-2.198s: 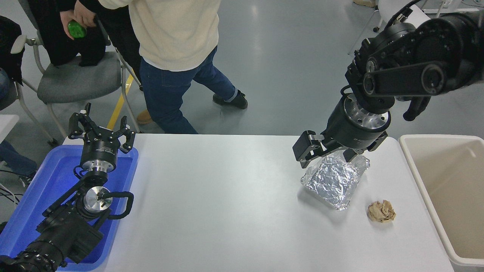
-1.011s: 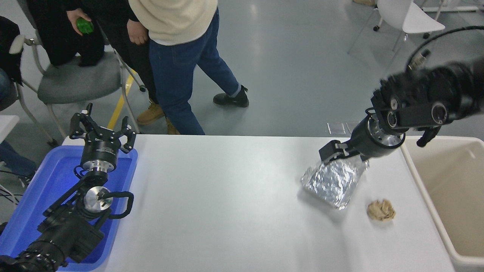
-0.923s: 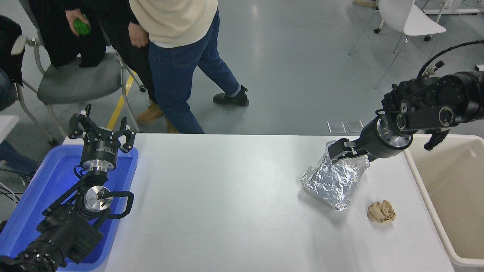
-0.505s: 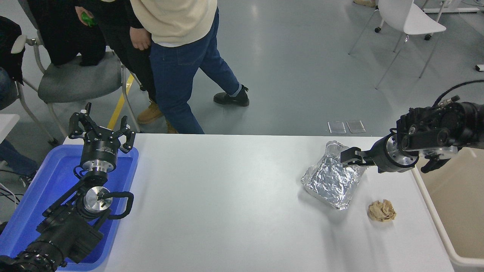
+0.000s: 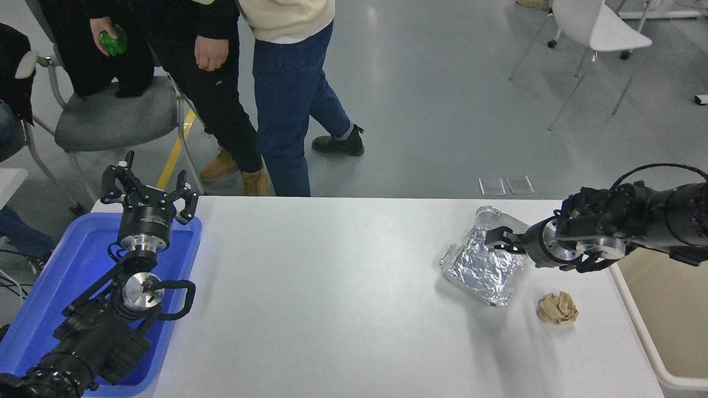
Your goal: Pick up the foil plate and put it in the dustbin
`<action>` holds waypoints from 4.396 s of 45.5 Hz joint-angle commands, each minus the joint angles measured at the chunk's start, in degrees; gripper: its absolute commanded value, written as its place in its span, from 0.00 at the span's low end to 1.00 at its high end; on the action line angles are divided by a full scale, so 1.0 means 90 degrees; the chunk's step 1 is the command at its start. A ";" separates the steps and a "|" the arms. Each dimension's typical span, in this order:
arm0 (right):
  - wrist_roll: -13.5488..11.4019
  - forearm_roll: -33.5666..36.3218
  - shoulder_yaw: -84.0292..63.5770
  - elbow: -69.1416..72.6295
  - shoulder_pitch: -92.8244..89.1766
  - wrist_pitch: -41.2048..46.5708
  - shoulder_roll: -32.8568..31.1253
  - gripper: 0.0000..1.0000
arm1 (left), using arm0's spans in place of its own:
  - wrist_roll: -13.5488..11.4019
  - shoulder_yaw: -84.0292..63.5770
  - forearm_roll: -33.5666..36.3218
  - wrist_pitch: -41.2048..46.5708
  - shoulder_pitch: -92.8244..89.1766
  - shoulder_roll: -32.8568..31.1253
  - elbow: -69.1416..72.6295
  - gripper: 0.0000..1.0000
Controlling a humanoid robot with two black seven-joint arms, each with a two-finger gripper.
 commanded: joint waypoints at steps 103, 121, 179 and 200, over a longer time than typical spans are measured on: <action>-0.0643 -0.2211 0.2416 -0.2198 -0.1645 0.0010 -0.0040 0.00 | -0.0001 0.0000 0.0000 0.0000 0.0000 0.0000 -0.0002 0.99; -0.0633 -0.2260 0.1460 -0.0372 0.0454 0.0049 -0.0753 0.00 | -0.0001 0.0000 0.0000 0.0000 0.0000 0.0000 0.0008 0.99; -0.0564 -0.2113 -0.1753 0.3418 0.5934 0.0176 -0.1105 0.00 | 0.0009 -0.0020 0.0010 0.0000 0.0020 0.0029 -0.0002 0.99; -0.0545 -0.3497 -0.2115 0.2628 0.4978 0.0156 -0.2987 0.00 | 0.0009 -0.0019 0.0000 0.0000 0.0020 0.0019 -0.0002 0.99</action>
